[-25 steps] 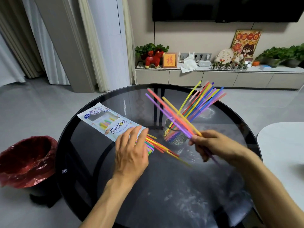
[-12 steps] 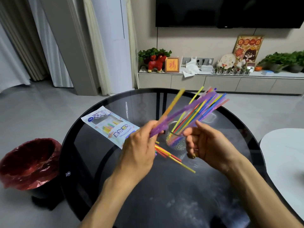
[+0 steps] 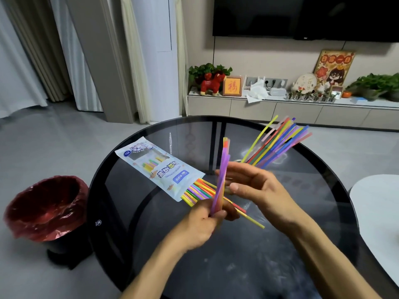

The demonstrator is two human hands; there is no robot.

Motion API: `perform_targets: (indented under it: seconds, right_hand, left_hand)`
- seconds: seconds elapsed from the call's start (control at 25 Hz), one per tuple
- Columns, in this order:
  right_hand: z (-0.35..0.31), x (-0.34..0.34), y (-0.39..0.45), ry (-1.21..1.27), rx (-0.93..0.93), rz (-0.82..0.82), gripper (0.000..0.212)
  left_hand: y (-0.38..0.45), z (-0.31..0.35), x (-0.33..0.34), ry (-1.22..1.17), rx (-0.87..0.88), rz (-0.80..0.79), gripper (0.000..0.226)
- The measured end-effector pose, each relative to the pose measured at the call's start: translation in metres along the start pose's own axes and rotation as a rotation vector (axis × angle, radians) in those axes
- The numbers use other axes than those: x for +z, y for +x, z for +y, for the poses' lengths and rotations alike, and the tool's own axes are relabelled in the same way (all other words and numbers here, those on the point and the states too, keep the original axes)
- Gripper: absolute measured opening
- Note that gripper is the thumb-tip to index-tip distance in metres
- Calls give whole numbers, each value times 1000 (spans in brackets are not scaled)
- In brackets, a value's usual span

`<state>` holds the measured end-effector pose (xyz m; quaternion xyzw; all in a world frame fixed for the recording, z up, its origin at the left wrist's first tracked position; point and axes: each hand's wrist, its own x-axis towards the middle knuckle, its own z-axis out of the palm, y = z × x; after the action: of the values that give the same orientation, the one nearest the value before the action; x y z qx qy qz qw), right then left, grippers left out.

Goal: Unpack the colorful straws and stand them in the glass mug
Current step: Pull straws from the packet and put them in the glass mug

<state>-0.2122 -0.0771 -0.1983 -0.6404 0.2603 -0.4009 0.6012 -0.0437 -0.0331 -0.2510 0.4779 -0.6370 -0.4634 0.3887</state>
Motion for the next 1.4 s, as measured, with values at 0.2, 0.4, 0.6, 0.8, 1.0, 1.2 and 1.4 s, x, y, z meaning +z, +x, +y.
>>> perform_targets:
  seconds: [0.2, 0.4, 0.6, 0.8, 1.0, 1.2, 1.4]
  right_hand:
    - [17, 7, 0, -200, 20, -108, 21]
    - [17, 10, -1, -297, -32, -186, 21]
    - [20, 13, 2, -216, -5, -21, 11]
    - [21, 7, 7, -7, 76, 185, 5]
    - [8, -16, 18, 148, -1, 551, 6]
    - [-4, -67, 35, 159, -246, 1001, 11]
    - [24, -59, 47, -116, -137, 953, 15]
  left_hand:
    - [1, 2, 2, -15, -110, -92, 28]
    - [-3, 6, -7, -66, -182, -229, 33]
    - [-4, 10, -7, -157, -253, -307, 32]
    - [-2, 7, -10, -346, -239, -242, 47]
    - [4, 4, -19, -298, -202, 94, 58]
    - [4, 5, -28, -219, -236, 503, 22]
    - [8, 3, -23, -181, -221, 538, 18]
